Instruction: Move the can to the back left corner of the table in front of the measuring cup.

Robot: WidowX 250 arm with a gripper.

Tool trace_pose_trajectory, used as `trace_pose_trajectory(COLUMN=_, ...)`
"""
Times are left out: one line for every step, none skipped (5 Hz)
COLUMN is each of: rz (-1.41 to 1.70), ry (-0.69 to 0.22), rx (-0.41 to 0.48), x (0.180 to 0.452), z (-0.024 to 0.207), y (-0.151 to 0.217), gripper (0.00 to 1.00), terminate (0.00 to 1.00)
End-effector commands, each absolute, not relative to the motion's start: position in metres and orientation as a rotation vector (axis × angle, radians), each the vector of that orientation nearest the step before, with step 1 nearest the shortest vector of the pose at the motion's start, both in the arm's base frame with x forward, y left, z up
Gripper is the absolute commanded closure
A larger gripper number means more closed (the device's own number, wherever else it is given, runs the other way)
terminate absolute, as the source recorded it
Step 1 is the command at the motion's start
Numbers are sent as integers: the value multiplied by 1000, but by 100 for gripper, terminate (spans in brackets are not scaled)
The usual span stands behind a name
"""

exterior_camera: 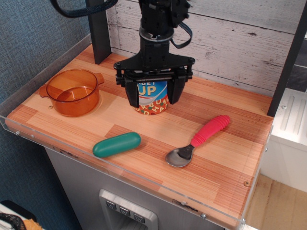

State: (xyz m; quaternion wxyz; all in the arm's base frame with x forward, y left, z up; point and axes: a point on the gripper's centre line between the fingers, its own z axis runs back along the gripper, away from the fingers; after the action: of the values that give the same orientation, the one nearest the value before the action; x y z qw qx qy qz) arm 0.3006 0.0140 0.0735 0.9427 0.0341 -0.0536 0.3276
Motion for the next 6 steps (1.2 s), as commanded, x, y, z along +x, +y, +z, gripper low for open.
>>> trace_pose_trajectory(rz=726, ry=-155, rx=66, x=331, z=76, y=23, gripper=0, terminate=0)
trace_pose_trajectory(rz=808, ry=-132, rx=75, x=337, z=73, y=34, gripper=0, terminate=0)
trace_pose_trajectory(rz=867, ry=-142, rx=91, x=339, z=76, y=47, gripper=0, terminate=0)
trace_pose_trajectory(rz=903, ry=-146, rx=111, x=345, z=78, y=60, gripper=0, terminate=0)
trace_pose_trajectory(rz=915, ry=-149, rx=102, x=352, z=79, y=70, gripper=0, terminate=0)
trace_pose_trajectory(rz=932, ry=-181, rx=107, x=362, z=85, y=80, gripper=0, terminate=0)
